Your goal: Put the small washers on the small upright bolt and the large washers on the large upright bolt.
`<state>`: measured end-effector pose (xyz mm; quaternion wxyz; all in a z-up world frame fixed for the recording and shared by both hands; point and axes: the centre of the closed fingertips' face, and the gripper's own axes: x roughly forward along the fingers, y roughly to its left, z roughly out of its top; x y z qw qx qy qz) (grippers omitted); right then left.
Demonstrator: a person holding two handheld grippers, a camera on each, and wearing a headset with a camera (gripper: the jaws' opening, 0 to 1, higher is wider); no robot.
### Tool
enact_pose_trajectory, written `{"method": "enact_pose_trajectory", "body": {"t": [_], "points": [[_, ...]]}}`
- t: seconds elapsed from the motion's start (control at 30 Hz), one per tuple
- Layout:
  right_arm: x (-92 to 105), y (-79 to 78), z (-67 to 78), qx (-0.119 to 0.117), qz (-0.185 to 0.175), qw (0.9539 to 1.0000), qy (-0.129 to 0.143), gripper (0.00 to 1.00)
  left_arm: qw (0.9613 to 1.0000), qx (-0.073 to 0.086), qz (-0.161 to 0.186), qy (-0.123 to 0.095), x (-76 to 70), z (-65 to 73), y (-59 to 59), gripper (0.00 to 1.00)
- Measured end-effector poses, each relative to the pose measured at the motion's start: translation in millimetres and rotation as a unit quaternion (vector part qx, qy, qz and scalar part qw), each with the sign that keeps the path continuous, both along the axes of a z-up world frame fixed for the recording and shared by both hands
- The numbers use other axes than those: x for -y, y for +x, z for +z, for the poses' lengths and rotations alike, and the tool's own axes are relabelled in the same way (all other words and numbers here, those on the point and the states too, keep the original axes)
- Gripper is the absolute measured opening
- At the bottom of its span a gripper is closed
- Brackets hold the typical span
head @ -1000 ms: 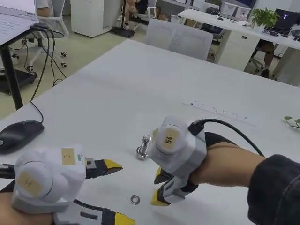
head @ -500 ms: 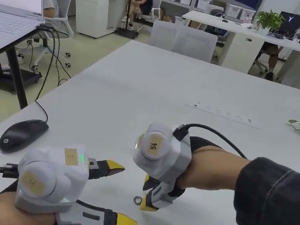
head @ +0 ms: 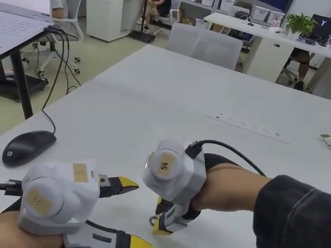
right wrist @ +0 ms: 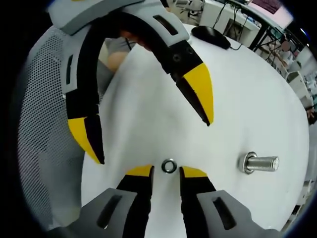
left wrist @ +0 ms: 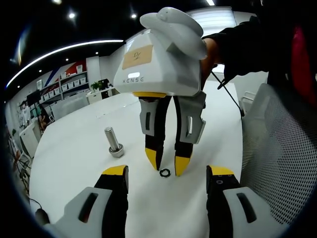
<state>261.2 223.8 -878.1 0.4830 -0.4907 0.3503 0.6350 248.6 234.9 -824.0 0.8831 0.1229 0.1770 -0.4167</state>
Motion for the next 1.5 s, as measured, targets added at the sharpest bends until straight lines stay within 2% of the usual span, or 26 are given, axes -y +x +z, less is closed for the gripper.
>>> {"method": "enact_pose_trajectory", "body": {"t": [0.17,0.53,1.33,1.5], "points": [[0.2,-1.1,0.2,-0.009,-0.002,1.0000,-0.001,0.21,1.0000,0.000,-0.001,-0.002,0.6,0.0,-0.3,0.63],[-2.5,-2.1,0.2,-0.002,0.003,1.0000,0.000,0.15,1.0000,0.000,-0.005,-0.002,1.1,0.7,-2.2,0.62],[-3.4,-4.5,0.5,-0.003,-0.012,0.9999,-0.001,0.13,1.0000,0.001,-0.007,-0.003,0.0,1.7,-5.7,0.62],[2.2,-2.8,0.6,-0.003,-0.015,0.9999,-0.006,0.13,1.0000,0.001,-0.007,-0.003,-0.1,1.4,-5.5,0.62]]}}
